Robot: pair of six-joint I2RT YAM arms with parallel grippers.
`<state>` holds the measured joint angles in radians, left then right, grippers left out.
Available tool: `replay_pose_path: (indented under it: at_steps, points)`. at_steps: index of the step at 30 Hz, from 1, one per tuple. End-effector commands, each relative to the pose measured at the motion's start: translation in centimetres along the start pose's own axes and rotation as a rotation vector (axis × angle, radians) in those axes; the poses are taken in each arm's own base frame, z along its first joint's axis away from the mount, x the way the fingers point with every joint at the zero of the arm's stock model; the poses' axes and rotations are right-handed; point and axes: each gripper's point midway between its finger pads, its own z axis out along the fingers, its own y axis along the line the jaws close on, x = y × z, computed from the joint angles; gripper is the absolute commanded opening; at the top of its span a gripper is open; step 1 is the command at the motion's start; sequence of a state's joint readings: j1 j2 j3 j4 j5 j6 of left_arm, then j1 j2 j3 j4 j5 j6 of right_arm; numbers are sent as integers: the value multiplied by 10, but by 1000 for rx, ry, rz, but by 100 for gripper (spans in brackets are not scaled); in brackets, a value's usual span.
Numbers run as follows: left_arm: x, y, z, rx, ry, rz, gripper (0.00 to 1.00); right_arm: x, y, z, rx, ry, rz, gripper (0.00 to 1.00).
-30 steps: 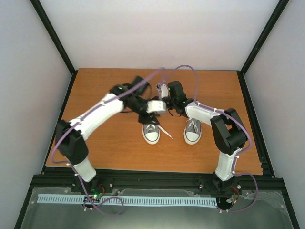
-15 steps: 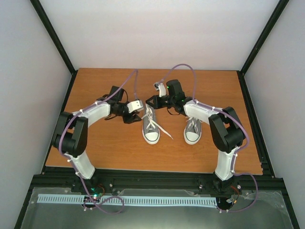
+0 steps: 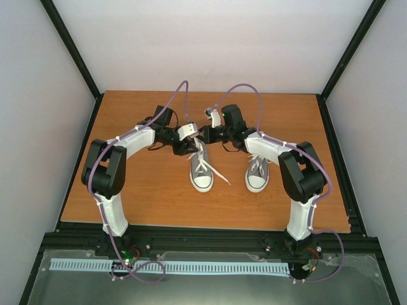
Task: Tie the shoes
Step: Wrap the shoelace around the shoelace.
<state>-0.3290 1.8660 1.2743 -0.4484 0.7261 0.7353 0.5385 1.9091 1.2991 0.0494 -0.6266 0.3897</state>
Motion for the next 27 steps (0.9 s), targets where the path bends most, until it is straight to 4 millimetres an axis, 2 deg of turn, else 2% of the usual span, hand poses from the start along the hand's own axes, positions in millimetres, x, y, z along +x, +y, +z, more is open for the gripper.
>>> replay_pose_path:
  at_steps: [1, 4, 8, 14, 22, 27]
  points:
    - [-22, 11, 8, 12, -45, -28, 48, -10, 6, 3, -22, -25, -10, 6]
    - [-23, 6, 9, 38, -51, -36, 39, -9, 5, 3, -16, -20, -4, 9]
    - [-23, -2, 7, 72, -60, -46, 21, -9, 2, 3, 0, -16, -4, 15]
    - [-20, -7, 8, 100, -42, -105, 1, -12, 5, -7, 40, -9, -34, 35]
    - [-15, 7, 8, 54, -25, -202, 1, -3, 3, -32, 114, 31, -90, 54]
    - [-14, 13, 4, 58, -41, -252, 1, 12, -4, -39, 116, 66, -125, 54]
